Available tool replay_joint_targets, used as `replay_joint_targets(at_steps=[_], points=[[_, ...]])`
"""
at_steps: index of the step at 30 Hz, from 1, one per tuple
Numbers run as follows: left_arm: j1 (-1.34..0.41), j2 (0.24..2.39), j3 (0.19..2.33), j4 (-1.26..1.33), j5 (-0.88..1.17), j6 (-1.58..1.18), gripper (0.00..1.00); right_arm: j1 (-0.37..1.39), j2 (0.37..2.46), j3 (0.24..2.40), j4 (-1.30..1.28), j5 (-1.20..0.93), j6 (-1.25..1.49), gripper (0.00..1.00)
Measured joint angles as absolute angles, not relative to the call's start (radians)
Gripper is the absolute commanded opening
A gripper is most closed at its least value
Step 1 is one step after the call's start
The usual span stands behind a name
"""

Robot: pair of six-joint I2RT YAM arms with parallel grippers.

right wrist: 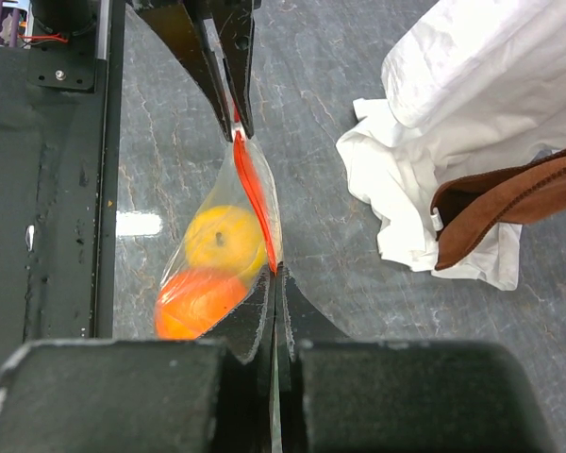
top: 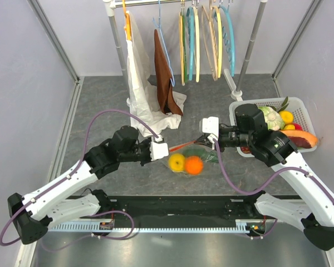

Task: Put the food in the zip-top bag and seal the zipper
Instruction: Zip the zipper food storage bag at the center of the board.

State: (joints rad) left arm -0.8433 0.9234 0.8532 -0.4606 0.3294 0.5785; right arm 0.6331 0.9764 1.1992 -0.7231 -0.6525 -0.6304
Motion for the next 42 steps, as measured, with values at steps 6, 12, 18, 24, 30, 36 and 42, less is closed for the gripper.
replay_joint_targets(at_steps=[6, 12, 18, 24, 30, 36, 42], points=[[-0.805, 0.914, 0.830, -0.492, 0.317, 0.614, 0.02, 0.633, 0.973, 1.199, -0.723, -0.648, -0.633, 0.00], [-0.773, 0.876, 0.795, -0.533, 0.315, 0.657, 0.03, 0.633, 0.965, 1.199, -0.723, -0.646, -0.633, 0.00], [-0.747, 0.836, 0.762, -0.583, 0.313, 0.687, 0.03, 0.633, 0.962, 1.199, -0.723, -0.646, -0.633, 0.00], [-0.734, 0.793, 0.734, -0.636, 0.299, 0.709, 0.03, 0.633, 0.957, 1.199, -0.723, -0.646, -0.633, 0.00], [-0.718, 0.752, 0.707, -0.665, 0.290, 0.736, 0.03, 0.634, 0.955, 1.199, -0.725, -0.646, -0.633, 0.00], [-0.710, 0.743, 0.707, -0.670, 0.291, 0.749, 0.04, 0.636, 0.955, 1.199, -0.727, -0.646, -0.633, 0.00], [-0.703, 0.736, 0.717, -0.687, 0.305, 0.751, 0.44, 0.638, 0.955, 1.199, -0.727, -0.649, -0.629, 0.00]])
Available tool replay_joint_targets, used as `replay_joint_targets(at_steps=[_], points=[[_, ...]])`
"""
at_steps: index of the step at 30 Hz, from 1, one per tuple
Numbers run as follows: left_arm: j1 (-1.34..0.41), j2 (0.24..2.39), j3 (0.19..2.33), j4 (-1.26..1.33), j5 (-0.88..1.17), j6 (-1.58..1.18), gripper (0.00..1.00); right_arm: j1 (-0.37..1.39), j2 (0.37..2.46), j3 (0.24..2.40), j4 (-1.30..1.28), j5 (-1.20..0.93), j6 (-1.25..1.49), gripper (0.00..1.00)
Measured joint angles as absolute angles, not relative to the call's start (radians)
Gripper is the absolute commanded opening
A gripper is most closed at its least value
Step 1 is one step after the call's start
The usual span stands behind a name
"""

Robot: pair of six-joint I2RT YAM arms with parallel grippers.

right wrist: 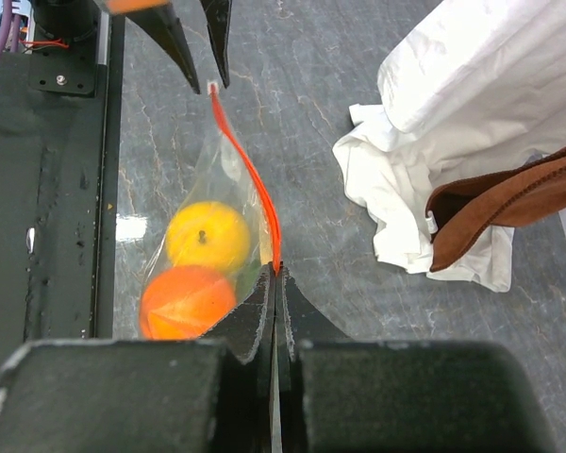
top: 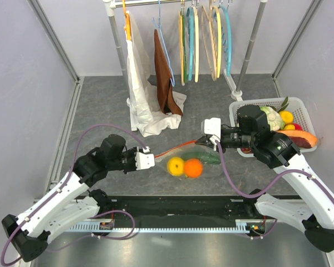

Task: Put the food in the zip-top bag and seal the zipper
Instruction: Zip the zipper food storage bag at the center of the board, then place the zipper food storage bag at the center of the board.

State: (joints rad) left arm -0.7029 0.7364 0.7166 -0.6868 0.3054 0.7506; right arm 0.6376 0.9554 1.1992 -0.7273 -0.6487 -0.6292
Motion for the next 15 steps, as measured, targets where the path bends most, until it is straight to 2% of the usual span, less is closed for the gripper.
replay_joint_targets(at_steps=[2, 5, 9, 15], points=[[-0.697, 0.736, 0.746, -0.723, 0.325, 0.744, 0.51, 0.637, 0.955, 1.199, -0.723, -0.651, -0.626, 0.00], [-0.695, 0.756, 0.832, -0.745, 0.367, 0.720, 0.68, 0.637, 0.955, 1.199, -0.719, -0.655, -0.623, 0.00], [-0.697, 0.834, 0.985, -0.714, 0.430, 0.669, 0.71, 0.637, 0.957, 1.199, -0.717, -0.658, -0.617, 0.00], [-0.714, 0.923, 1.043, -0.654, 0.519, 0.626, 0.72, 0.637, 0.968, 1.201, -0.711, -0.658, -0.606, 0.00]])
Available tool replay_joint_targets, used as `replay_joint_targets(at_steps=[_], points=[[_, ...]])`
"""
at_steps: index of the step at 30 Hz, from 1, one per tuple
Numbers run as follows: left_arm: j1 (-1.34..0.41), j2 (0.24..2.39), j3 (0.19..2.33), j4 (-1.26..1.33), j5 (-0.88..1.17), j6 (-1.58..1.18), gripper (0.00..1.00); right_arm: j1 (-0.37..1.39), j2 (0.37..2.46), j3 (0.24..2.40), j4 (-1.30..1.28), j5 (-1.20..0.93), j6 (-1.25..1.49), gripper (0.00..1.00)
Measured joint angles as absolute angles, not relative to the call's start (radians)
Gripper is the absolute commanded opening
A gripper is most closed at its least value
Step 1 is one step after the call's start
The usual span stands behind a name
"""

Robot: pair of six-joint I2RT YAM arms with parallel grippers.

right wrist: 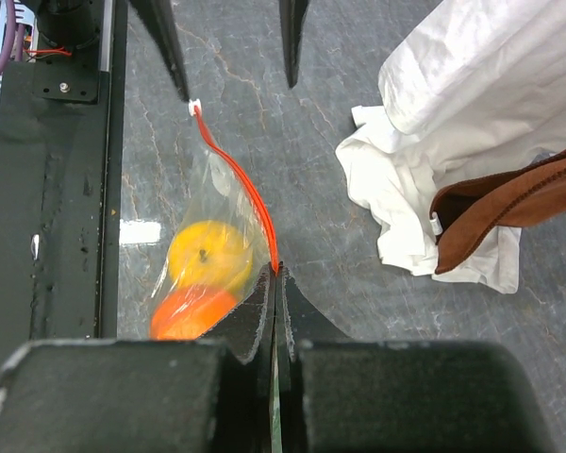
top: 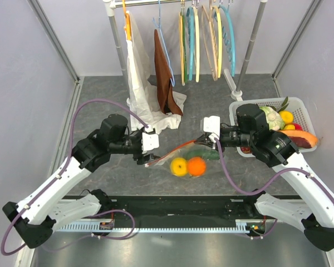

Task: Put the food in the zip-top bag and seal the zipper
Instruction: Place the zipper food storage bag at the center of the board.

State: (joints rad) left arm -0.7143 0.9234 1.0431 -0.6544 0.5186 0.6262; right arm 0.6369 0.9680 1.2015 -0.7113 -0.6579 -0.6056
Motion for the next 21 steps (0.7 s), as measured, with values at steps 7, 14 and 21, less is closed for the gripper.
replay_joint_targets(at_steps=[7, 14, 21], points=[[-0.761, 0.941, 1.042, -0.641, 0.606, 0.572, 0.68, 0.637, 0.970, 1.210, -0.711, -0.655, -0.598, 0.00], [-0.788, 1.039, 1.031, -0.574, 0.579, 0.484, 0.39, 0.637, 0.970, 1.211, -0.711, -0.655, -0.590, 0.00], [-0.788, 1.086, 1.014, -0.534, 0.525, 0.412, 0.03, 0.637, 0.970, 1.211, -0.711, -0.654, -0.587, 0.00]])
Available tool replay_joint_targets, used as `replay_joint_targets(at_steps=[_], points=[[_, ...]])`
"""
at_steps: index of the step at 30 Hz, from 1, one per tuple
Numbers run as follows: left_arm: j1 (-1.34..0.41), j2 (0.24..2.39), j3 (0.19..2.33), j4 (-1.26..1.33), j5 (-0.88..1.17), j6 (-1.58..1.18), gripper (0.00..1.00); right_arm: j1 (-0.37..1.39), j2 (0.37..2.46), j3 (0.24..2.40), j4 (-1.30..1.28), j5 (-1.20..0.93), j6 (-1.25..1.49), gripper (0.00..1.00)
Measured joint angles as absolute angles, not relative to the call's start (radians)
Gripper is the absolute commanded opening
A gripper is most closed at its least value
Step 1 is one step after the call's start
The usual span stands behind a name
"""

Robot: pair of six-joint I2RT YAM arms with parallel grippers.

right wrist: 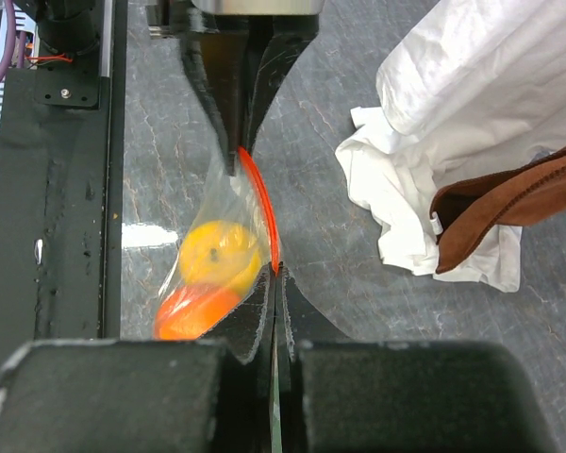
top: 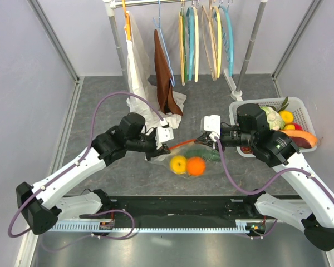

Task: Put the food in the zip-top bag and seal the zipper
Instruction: Place the zipper food storage bag at the center of the board.

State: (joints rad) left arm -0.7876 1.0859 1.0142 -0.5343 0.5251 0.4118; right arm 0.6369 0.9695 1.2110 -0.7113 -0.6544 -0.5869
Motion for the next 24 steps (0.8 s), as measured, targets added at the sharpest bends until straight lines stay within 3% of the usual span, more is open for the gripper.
replay_joint_targets(at_steps=[1, 2, 4, 5, 6, 7, 12, 20, 24], points=[[-0.788, 1.090, 1.014, -0.528, 0.518, 0.406, 0.02, 0.637, 0.969, 1.211, -0.711, -0.654, -0.587, 0.00], [-0.788, 1.092, 1.014, -0.523, 0.511, 0.401, 0.02, 0.637, 0.968, 1.211, -0.712, -0.654, -0.587, 0.10], [-0.787, 1.095, 1.014, -0.517, 0.502, 0.400, 0.02, 0.637, 0.967, 1.211, -0.712, -0.652, -0.584, 0.40], [-0.787, 1.095, 1.015, -0.517, 0.499, 0.400, 0.02, 0.637, 0.966, 1.211, -0.711, -0.649, -0.578, 0.77], [-0.787, 1.095, 1.015, -0.519, 0.496, 0.400, 0.02, 0.637, 0.965, 1.211, -0.709, -0.646, -0.568, 0.92], [-0.787, 1.095, 1.015, -0.522, 0.493, 0.400, 0.02, 0.637, 0.963, 1.211, -0.707, -0.638, -0.559, 0.98], [-0.786, 1.165, 1.105, -0.560, 0.423, 0.405, 0.02, 0.637, 0.957, 1.211, -0.681, -0.579, -0.499, 0.98], [-0.785, 1.367, 1.444, -0.633, 0.227, 0.511, 0.02, 0.631, 0.890, 1.224, -0.575, -0.449, -0.336, 0.98], [-0.794, 1.374, 1.491, -0.646, 0.159, 0.553, 0.02, 0.628, 0.879, 1.253, -0.530, -0.382, -0.270, 0.98]])
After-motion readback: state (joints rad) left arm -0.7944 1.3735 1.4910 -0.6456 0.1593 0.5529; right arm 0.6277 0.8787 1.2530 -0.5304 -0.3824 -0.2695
